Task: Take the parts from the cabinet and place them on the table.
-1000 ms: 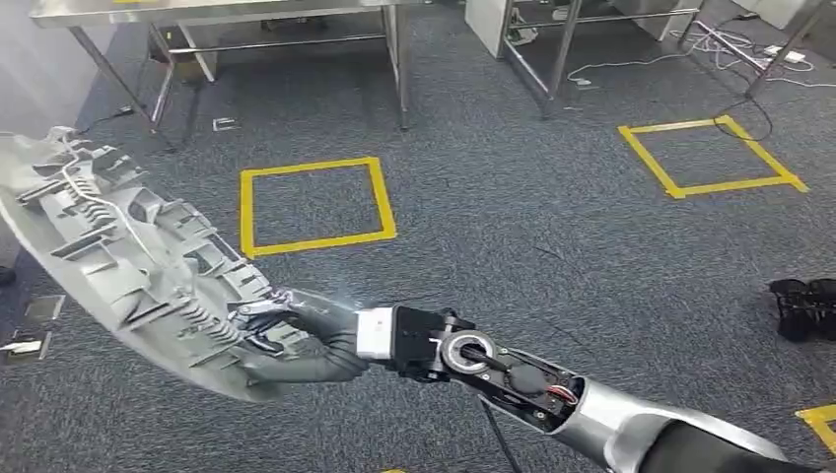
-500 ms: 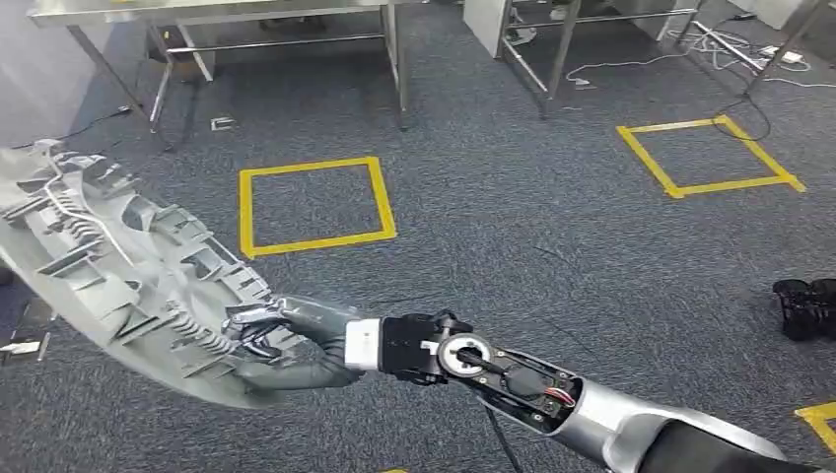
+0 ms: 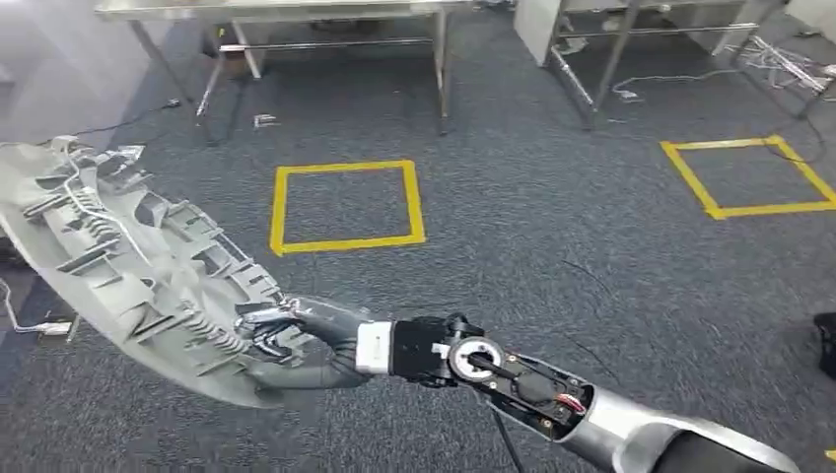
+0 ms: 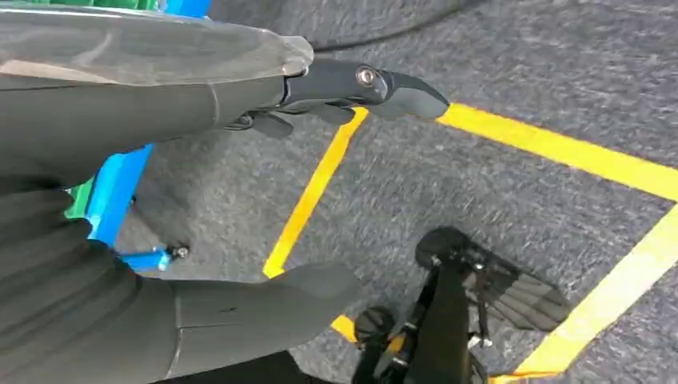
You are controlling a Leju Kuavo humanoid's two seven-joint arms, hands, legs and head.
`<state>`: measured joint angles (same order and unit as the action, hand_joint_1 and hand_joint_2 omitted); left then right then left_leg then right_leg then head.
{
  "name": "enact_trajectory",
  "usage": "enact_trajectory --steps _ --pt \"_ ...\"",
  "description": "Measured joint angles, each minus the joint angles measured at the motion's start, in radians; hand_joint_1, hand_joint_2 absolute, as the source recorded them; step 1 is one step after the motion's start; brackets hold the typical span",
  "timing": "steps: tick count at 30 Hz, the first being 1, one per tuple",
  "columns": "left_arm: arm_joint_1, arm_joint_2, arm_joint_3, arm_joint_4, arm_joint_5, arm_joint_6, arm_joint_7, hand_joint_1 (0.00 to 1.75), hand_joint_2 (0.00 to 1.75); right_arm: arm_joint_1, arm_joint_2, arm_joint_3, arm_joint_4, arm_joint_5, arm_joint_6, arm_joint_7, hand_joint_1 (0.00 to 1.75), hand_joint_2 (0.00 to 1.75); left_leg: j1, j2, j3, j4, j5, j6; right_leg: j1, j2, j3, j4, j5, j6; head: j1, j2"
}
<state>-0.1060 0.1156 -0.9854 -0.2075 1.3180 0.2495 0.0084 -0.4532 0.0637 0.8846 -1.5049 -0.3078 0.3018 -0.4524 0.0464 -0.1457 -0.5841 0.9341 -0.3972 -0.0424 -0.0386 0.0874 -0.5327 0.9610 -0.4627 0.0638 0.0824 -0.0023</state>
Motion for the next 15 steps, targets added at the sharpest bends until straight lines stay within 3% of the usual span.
enact_trajectory --steps 2,3,4,5,6,7,8,9,10,11,12,13,14,15 --pt "0.007 0.0 0.0 0.0 0.0 0.0 0.0 0.0 1.75 -0.001 0.0 0.002 0.0 0.0 0.001 0.0 1.75 1.75 0.005 -0.02 0.0 -0.009 0.005 -0.013 0.004 -0.022 0.002 0.003 -0.002 -0.013 -0.005 0.0" --pt "0.008 0.0 0.0 0.0 0.0 0.0 0.0 0.0 1.75 -0.001 0.001 0.002 0.0 0.001 0.001 0.001 1.75 1.75 0.006 -0.029 -0.003 -0.009 0.003 -0.017 -0.007 -0.041 0.008 -0.007 0.002 -0.023 -0.007 0.0" --pt "0.01 -0.002 0.0 0.0 0.001 0.0 0.0 0.0 1.75 -0.001 0.002 0.003 0.0 0.001 0.001 0.001 1.75 1.75 0.0 0.042 -0.014 0.016 -0.008 -0.016 -0.003 -0.056 0.015 -0.011 0.003 -0.03 -0.015 0.0" --pt "0.007 -0.002 0.0 0.0 0.001 0.0 0.0 0.0 1.75 -0.003 0.002 0.003 0.0 0.001 0.001 -0.001 1.75 1.75 -0.005 0.098 -0.046 0.077 -0.039 -0.015 0.001 -0.07 0.016 -0.012 0.001 -0.04 -0.036 0.0" --pt "0.003 -0.002 0.0 0.0 0.001 0.0 0.0 0.0 1.75 -0.004 0.002 0.003 0.0 0.001 0.002 -0.002 1.75 1.75 -0.006 0.123 -0.097 0.173 -0.08 -0.016 0.006 -0.088 0.017 -0.012 -0.001 -0.044 -0.043 0.0" --pt "0.002 -0.002 0.0 0.0 0.001 0.0 0.0 0.0 1.75 -0.003 0.002 0.003 0.0 0.001 0.002 -0.002 1.75 1.75 -0.005 0.132 -0.143 0.259 -0.11 -0.016 0.011 -0.105 0.018 -0.012 -0.004 -0.049 -0.045 0.0" --pt "0.002 -0.002 0.0 0.0 0.001 0.0 0.0 0.0 1.75 -0.003 0.002 0.003 0.0 0.001 0.003 -0.002 1.75 1.75 -0.006 0.137 -0.179 0.325 -0.126 -0.016 0.014 -0.122 0.02 -0.012 -0.007 -0.052 -0.046 0.0" --pt "0.004 -0.002 0.0 0.0 0.002 0.0 0.0 0.0 1.75 -0.002 0.002 0.004 0.0 0.001 0.003 -0.002 1.75 1.75 -0.006 0.138 -0.191 0.337 -0.116 -0.014 0.016 -0.136 0.022 -0.012 -0.011 -0.053 -0.047 0.0" --pt "0.006 -0.002 0.0 0.0 0.002 0.001 0.0 0.0 1.75 -0.001 0.002 0.005 0.001 0.002 0.005 -0.002 1.75 1.75 -0.006 0.139 -0.173 0.297 -0.085 -0.011 0.017 -0.149 0.026 -0.012 -0.015 -0.053 -0.048 0.0" --pt "0.006 -0.002 0.0 0.0 0.002 0.002 0.0 0.0 1.75 -0.001 0.002 0.005 0.001 0.002 0.005 -0.002 1.75 1.75 -0.006 0.144 -0.132 0.216 -0.041 -0.006 0.019 -0.161 0.031 -0.012 -0.02 -0.052 -0.048 0.0" --pt "0.006 -0.001 0.0 0.0 0.002 0.002 0.0 0.0 1.75 -0.001 0.002 0.005 0.0 0.002 0.006 -0.002 1.75 1.75 -0.008 0.163 -0.082 0.121 0.003 -0.001 0.02 -0.173 0.039 -0.012 -0.025 -0.049 -0.05 0.0" --pt "0.005 0.0 0.0 0.0 0.002 0.002 0.0 0.0 1.75 -0.001 0.002 0.006 0.0 0.003 0.006 -0.003 1.75 1.75 -0.016 0.214 -0.042 0.041 0.028 0.007 0.023 -0.182 0.046 -0.012 -0.032 -0.043 -0.05 0.0" --pt "0.001 0.0 0.0 0.0 0.002 0.002 0.0 0.0 1.75 -0.002 0.002 0.005 0.0 0.003 0.006 -0.003 1.75 1.75 -0.034 0.237 -0.036 0.029 0.014 0.012 0.035 -0.191 0.045 -0.009 -0.039 -0.035 -0.056 0.0" --pt "0.0 0.0 0.0 0.0 0.002 0.002 0.0 0.0 1.75 -0.003 0.002 0.006 0.0 0.005 0.006 -0.003 1.75 1.75 -0.032 0.215 -0.04 0.03 0.014 0.02 0.035 -0.202 0.049 -0.01 -0.042 -0.031 -0.046 0.0"
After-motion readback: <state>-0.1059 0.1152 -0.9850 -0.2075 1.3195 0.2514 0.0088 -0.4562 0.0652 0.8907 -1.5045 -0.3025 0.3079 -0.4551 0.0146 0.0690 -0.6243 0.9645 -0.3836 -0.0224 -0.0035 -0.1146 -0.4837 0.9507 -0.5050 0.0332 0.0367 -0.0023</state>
